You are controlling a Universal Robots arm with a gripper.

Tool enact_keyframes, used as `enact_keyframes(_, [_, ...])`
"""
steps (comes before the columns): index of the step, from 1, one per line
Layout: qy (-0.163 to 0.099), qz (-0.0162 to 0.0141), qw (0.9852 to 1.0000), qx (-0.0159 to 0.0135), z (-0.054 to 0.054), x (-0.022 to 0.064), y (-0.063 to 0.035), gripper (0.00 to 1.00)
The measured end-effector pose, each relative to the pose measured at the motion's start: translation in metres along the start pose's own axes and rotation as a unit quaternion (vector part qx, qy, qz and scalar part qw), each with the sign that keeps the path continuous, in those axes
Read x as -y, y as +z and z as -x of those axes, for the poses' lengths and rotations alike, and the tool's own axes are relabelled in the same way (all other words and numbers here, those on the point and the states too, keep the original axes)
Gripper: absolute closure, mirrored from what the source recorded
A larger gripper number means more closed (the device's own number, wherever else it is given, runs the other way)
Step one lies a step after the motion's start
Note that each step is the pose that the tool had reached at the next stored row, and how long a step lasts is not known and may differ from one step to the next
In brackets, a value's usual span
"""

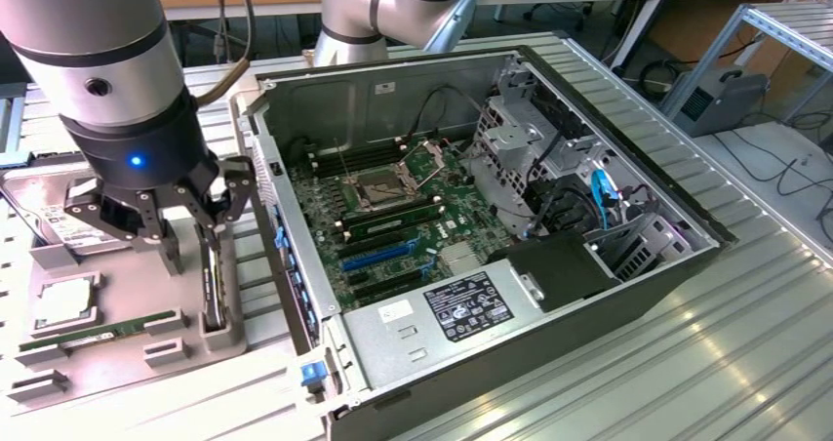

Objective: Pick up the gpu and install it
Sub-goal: 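Pick up the gpu and move the gpu toward the slot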

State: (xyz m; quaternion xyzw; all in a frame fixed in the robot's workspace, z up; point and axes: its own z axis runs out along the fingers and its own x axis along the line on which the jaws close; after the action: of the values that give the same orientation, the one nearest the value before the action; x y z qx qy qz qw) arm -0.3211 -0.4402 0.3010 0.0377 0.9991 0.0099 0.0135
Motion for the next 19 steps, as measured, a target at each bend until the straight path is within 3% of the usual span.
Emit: enact_keyframes(19, [0.0, 0.0, 1.0, 0.0, 0.0, 0.0003, 0.0128, 0.58])
